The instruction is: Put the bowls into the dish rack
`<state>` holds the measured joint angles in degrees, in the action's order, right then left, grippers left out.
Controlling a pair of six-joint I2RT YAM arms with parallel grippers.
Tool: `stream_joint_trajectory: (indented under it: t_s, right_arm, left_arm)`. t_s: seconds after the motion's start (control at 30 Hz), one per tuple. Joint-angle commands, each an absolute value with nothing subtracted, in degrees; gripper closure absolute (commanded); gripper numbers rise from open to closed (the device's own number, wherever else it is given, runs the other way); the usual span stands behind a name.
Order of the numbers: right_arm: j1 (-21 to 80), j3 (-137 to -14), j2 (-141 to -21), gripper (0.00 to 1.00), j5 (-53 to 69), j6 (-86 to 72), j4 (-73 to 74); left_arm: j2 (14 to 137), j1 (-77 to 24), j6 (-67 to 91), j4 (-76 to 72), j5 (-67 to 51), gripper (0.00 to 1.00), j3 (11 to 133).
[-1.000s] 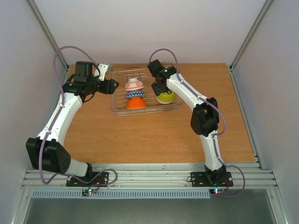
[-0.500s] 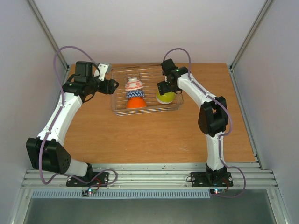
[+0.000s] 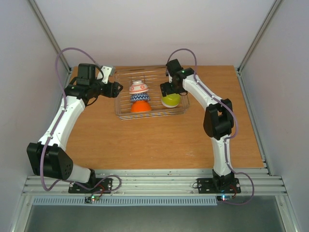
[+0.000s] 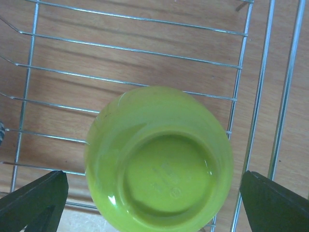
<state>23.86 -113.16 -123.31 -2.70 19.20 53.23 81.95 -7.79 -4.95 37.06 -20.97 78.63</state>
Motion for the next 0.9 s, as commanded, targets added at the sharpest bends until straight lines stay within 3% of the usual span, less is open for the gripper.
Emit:
stream_joint_trajectory:
  t_s: [0.0,0.87]
  right_arm:
    - [24.3,-115.7,-125.4,0.01,-5.6,21.1,54.9]
    - [24.3,-117.4,-131.3,0.02,-3.0,22.9,59.2]
  left_arm:
    - [82.7,-7.8,-5.6,35.0,-20.7,0.29,78.0]
    - [83.0,-7.8,-5.5,35.1,-20.5,0.29,78.1]
